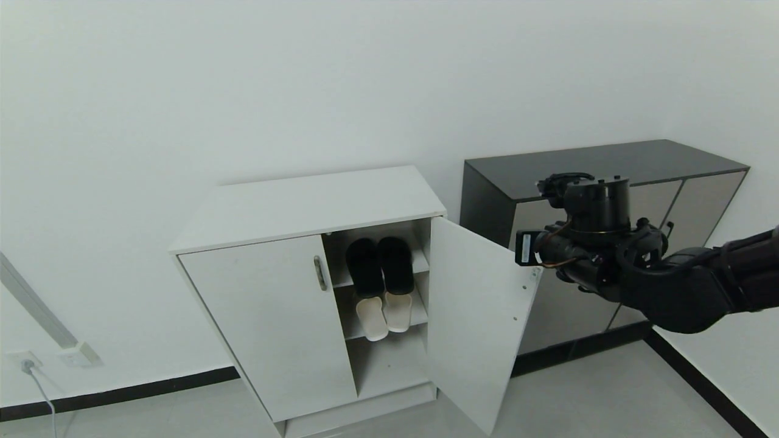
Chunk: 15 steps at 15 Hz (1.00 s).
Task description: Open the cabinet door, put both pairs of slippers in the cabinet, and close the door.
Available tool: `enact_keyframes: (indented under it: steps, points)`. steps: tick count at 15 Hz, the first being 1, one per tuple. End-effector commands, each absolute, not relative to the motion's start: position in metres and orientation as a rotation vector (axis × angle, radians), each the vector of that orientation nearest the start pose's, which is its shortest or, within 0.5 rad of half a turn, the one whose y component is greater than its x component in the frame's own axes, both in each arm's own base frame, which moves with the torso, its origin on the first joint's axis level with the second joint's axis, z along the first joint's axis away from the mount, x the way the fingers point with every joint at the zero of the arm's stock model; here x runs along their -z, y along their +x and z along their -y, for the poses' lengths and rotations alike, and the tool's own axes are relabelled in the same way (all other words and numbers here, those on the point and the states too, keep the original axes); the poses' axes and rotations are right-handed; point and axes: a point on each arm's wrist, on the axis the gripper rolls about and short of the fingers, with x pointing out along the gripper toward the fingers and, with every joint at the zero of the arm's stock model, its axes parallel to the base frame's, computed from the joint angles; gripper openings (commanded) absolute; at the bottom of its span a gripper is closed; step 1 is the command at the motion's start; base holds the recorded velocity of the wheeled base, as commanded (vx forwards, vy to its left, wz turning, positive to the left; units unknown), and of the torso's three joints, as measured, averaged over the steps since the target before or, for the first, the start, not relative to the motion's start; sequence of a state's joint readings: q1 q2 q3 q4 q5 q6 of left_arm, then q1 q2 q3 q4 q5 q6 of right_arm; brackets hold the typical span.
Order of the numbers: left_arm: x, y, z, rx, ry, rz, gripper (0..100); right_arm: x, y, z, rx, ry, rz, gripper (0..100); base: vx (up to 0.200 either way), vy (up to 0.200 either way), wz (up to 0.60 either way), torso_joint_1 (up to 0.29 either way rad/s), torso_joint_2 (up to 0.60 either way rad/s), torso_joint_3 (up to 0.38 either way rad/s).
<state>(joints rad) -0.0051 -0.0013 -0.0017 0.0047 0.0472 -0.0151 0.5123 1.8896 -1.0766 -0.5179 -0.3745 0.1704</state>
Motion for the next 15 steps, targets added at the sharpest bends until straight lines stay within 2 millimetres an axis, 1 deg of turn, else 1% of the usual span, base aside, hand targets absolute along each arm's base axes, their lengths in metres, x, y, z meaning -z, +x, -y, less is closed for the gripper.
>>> enact_keyframes:
  steps: [1, 2, 3, 4, 6, 11, 15]
  points:
    - [-0.075, -0.023, -0.001, -0.043, -0.015, -0.003, 0, -0.166, 0.343, -0.171, -0.092, 0.037, -0.301, 0, 0.000, 0.000, 0.00, 0.000, 0.00, 0.000]
    - [-0.075, -0.023, -0.001, -0.043, -0.015, -0.003, 0, -0.160, 0.353, -0.171, -0.087, 0.038, -0.306, 0, 0.000, 0.000, 0.00, 0.000, 0.00, 0.000]
    - [-0.075, -0.023, -0.001, -0.043, -0.015, -0.003, 0, -0.159, 0.356, -0.171, -0.084, 0.038, -0.306, 0, 0.000, 0.000, 0.00, 0.000, 0.00, 0.000]
    - [-0.075, -0.023, -0.001, -0.043, -0.015, -0.003, 0, -0.153, 0.366, -0.170, -0.070, 0.039, -0.310, 0, 0.000, 0.000, 0.00, 0.000, 0.00, 0.000]
    - [-0.075, -0.023, -0.001, -0.041, -0.015, -0.003, 0, -0.145, 0.377, -0.168, -0.052, 0.038, -0.318, 0, 0.000, 0.000, 0.00, 0.000, 0.00, 0.000]
    - [-0.075, -0.023, -0.001, -0.041, -0.015, -0.003, 0, -0.133, 0.384, -0.167, -0.042, 0.029, -0.342, 0, 0.000, 0.000, 0.00, 0.000, 0.00, 0.000]
    - [-0.075, -0.023, -0.001, -0.043, -0.015, -0.003, 0, -0.130, 0.385, -0.167, -0.040, 0.024, -0.349, 0, 0.000, 0.000, 0.00, 0.000, 0.00, 0.000]
